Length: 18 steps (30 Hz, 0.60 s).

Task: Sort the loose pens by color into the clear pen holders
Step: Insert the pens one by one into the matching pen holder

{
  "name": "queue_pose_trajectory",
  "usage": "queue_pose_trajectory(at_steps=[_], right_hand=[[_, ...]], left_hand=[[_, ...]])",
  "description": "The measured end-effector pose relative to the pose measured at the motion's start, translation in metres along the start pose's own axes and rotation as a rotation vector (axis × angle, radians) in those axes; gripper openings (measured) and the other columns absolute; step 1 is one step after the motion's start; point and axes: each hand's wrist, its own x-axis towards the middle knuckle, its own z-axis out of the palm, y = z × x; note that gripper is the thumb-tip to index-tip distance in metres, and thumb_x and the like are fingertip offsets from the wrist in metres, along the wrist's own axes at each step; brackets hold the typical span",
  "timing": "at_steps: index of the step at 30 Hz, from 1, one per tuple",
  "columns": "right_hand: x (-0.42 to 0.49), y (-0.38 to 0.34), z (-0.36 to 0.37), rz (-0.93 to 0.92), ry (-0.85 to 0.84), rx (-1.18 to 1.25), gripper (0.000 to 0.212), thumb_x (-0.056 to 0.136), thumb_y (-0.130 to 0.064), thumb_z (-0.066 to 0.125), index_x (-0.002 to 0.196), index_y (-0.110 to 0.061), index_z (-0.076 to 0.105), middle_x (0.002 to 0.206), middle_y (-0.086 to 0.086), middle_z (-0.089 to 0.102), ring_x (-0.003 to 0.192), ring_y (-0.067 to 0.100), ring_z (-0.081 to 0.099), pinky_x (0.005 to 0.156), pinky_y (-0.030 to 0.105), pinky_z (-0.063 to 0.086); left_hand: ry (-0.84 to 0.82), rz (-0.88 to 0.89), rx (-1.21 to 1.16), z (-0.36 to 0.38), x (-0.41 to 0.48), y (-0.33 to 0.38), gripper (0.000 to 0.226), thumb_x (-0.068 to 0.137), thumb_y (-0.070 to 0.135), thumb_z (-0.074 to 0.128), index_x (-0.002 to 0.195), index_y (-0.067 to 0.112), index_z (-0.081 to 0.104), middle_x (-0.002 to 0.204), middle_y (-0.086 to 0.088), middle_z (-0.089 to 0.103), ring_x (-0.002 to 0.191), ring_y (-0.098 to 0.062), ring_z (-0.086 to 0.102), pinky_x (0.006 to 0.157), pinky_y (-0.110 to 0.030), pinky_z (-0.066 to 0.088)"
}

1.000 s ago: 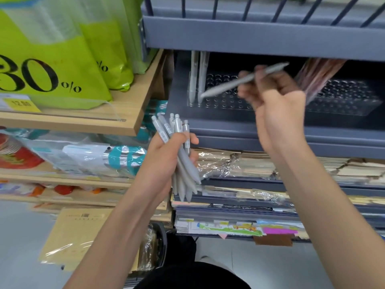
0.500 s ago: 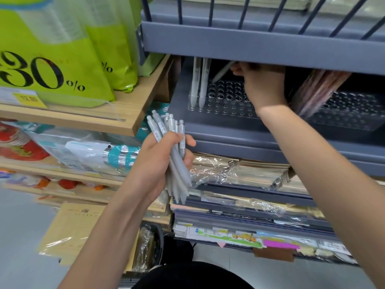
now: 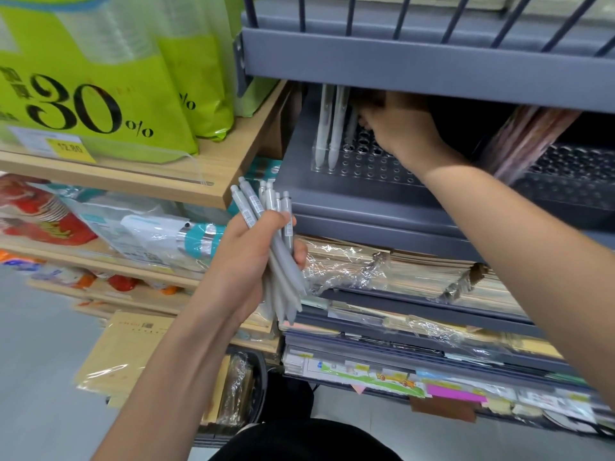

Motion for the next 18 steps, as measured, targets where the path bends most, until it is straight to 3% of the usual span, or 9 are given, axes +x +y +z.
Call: queue_pose_trajectory(at_steps=[5, 7, 9, 12, 14, 16, 18], right_hand=[[-0.004, 0.002, 0.005, -0.024, 0.033, 0.011, 0.038, 0.092, -0.043, 0.056, 0.109, -0.009, 0.060, 0.096, 0.014, 0.064, 0.072, 0.018, 0.053, 0.067, 0.027, 0.034], [-0.006, -0.001, 0.003, -0.016, 0.032, -0.015, 0.030, 0.092, -0.042, 0.056, 0.105, -0.015, 0.057, 0.084, 0.009, 0.056, 0.058, 0.014, 0.043, 0.060, 0.025, 0.031], [-0.009, -0.003, 0.000, 0.025, 0.012, -0.031, 0.021, 0.094, -0.036, 0.058, 0.103, -0.017, 0.055, 0.080, 0.005, 0.054, 0.058, 0.013, 0.044, 0.055, 0.025, 0.033], [-0.020, -0.008, -0.010, 0.080, 0.071, -0.040, 0.024, 0.095, -0.028, 0.055, 0.106, -0.010, 0.066, 0.098, 0.011, 0.068, 0.087, 0.026, 0.063, 0.079, 0.033, 0.050], [-0.037, -0.014, -0.016, 0.059, 0.133, 0.049, 0.019, 0.092, -0.028, 0.057, 0.095, -0.015, 0.071, 0.092, 0.006, 0.072, 0.089, 0.022, 0.066, 0.087, 0.035, 0.052], [-0.060, -0.022, -0.021, 0.025, 0.050, 0.218, 0.011, 0.086, -0.030, 0.068, 0.077, -0.024, 0.069, 0.071, -0.007, 0.070, 0.066, 0.006, 0.062, 0.070, 0.026, 0.054], [-0.085, -0.027, -0.025, 0.011, -0.214, 0.285, 0.019, 0.082, -0.036, 0.074, 0.072, -0.020, 0.071, 0.061, -0.010, 0.068, 0.052, -0.004, 0.052, 0.055, 0.015, 0.043]], left_hand=[[-0.033, 0.009, -0.005, -0.003, -0.002, -0.002, 0.008, 0.099, 0.013, 0.051, 0.104, 0.007, 0.048, 0.054, -0.008, 0.056, 0.048, -0.019, 0.055, 0.046, -0.026, 0.048], [-0.044, 0.008, -0.010, -0.004, -0.002, -0.004, 0.008, 0.099, 0.013, 0.052, 0.104, 0.008, 0.049, 0.054, -0.008, 0.057, 0.049, -0.019, 0.057, 0.047, -0.028, 0.049], [-0.056, 0.009, -0.011, -0.005, -0.003, -0.004, 0.008, 0.098, 0.015, 0.053, 0.101, 0.007, 0.051, 0.056, -0.008, 0.059, 0.050, -0.020, 0.058, 0.047, -0.028, 0.050], [-0.069, 0.008, -0.017, -0.007, -0.002, -0.006, 0.015, 0.097, 0.016, 0.054, 0.087, 0.008, 0.061, 0.057, -0.010, 0.059, 0.051, -0.021, 0.058, 0.049, -0.027, 0.050], [-0.073, 0.009, -0.019, -0.005, -0.001, -0.007, 0.028, 0.098, 0.015, 0.053, 0.074, 0.014, 0.068, 0.058, -0.010, 0.060, 0.051, -0.021, 0.059, 0.050, -0.027, 0.051], [-0.069, 0.011, -0.016, -0.001, 0.000, -0.008, 0.032, 0.100, 0.013, 0.051, 0.073, 0.012, 0.068, 0.058, -0.010, 0.060, 0.051, -0.021, 0.060, 0.050, -0.028, 0.051], [-0.065, 0.022, -0.010, 0.004, 0.002, -0.011, 0.026, 0.101, 0.011, 0.050, 0.079, 0.005, 0.063, 0.059, -0.009, 0.061, 0.050, -0.021, 0.061, 0.049, -0.028, 0.051]])
